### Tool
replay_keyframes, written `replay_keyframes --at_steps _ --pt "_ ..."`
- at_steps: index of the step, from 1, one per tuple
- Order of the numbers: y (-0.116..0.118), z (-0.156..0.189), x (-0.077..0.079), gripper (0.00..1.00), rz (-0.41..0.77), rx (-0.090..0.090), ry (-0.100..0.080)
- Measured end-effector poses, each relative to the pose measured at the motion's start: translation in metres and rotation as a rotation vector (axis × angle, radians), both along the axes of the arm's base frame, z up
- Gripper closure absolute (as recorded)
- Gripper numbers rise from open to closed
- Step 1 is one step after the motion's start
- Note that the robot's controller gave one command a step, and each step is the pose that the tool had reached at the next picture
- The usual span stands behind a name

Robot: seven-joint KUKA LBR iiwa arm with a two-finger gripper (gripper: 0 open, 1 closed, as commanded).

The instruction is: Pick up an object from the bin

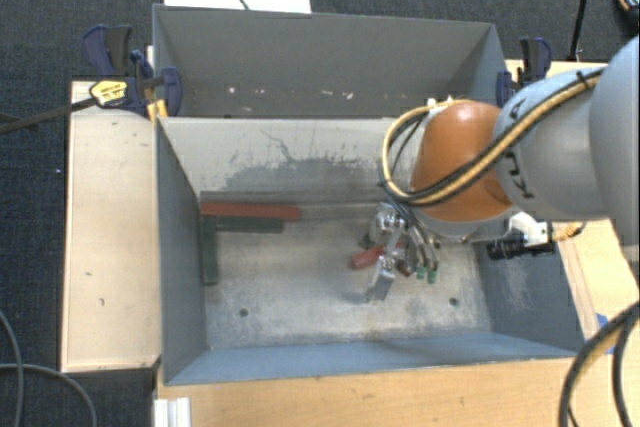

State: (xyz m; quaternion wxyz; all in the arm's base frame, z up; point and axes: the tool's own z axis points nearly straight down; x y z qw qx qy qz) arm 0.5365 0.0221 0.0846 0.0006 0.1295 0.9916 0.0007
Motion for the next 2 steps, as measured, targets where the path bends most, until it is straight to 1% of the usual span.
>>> replay_keyframes --at_steps 1,2 --pt "-0.0152 -0.0143 0.0408 0.00 0.023 -0.002 -0.004" --pt "-0.0141 -0.0128 0.0400 1.00 0.018 0.000 -0.004"
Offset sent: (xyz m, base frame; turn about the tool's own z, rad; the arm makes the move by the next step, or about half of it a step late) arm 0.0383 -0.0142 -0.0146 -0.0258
